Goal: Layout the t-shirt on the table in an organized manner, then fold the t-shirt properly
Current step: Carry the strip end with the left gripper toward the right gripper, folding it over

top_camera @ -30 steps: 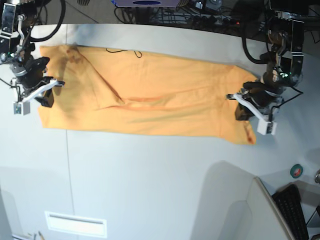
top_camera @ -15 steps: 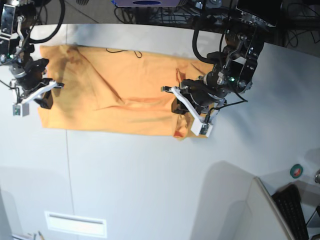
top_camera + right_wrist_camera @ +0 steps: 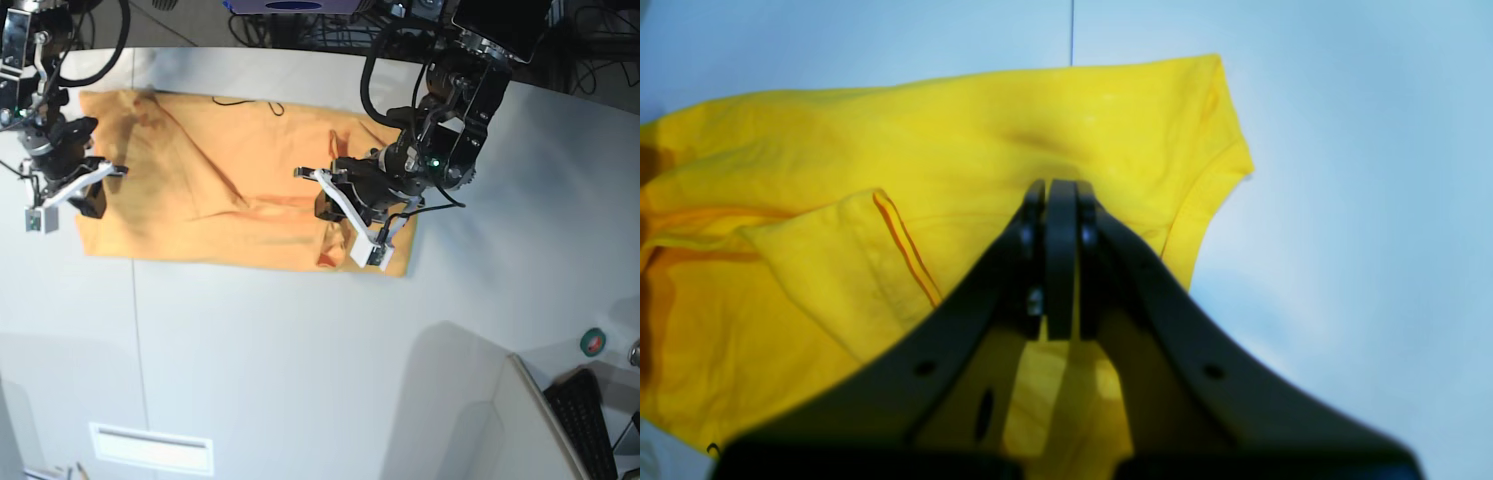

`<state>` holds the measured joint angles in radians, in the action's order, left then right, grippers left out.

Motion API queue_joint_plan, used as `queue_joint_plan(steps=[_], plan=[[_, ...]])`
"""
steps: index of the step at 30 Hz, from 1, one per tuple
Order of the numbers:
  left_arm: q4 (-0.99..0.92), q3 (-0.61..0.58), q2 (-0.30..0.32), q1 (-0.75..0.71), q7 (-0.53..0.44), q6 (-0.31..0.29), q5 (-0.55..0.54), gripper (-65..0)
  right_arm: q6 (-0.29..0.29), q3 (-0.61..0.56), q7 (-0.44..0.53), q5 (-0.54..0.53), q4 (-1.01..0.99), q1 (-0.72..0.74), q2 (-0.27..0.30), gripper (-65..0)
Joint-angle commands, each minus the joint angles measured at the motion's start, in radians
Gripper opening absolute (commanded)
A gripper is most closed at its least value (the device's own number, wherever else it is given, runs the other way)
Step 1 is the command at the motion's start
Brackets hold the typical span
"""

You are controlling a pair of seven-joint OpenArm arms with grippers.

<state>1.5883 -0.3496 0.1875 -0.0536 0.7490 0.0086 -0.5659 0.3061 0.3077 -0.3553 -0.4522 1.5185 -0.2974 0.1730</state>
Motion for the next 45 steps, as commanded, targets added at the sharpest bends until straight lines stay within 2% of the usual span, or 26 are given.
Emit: queue_joint_plan(steps=[1, 10, 18, 22, 41, 42, 45], plan=[[0.016, 0.001, -0.012, 0.013, -0.018, -0.005, -0.010, -65.0, 0.005, 0.006, 0.025, -0.012, 0.015, 0.005, 0.012, -65.0], [-0.049, -0.001, -0.076, 0.070, 0.053, -0.005, -0.010, -65.0, 0.005, 0.006, 0.025, -0.012, 0.017, 0.005, 0.012, -65.0], [-0.039, -0.003, -0.070, 0.065, 0.059, -0.005, -0.010, -65.0, 0.005, 0.008, 0.025, -0.012, 0.017, 0.005, 0.012, -65.0], [-0.045, -0.003, -0.073, 0.070, 0.114, -0.005, -0.009, -65.0, 0.005, 0.008, 0.025, -0.012, 0.015, 0.007, 0.010, -65.0], [-0.047, 0.001, -0.079, 0.074, 0.114, -0.005, -0.009, -65.0, 0.005, 0.005, 0.025, -0.012, 0.012, 0.019, 0.009, -65.0], [-0.047, 0.001, -0.079, 0.076, 0.114, -0.005, -0.009, -63.7, 0.005, 0.005, 0.025, -0.012, 0.012, 0.019, 0.009, -65.0], [-0.047, -0.001, -0.081, 0.087, 0.114, -0.005, -0.009, -46.1, 0.005, 0.005, 0.025, -0.012, 0.012, 0.019, 0.009, -65.0]])
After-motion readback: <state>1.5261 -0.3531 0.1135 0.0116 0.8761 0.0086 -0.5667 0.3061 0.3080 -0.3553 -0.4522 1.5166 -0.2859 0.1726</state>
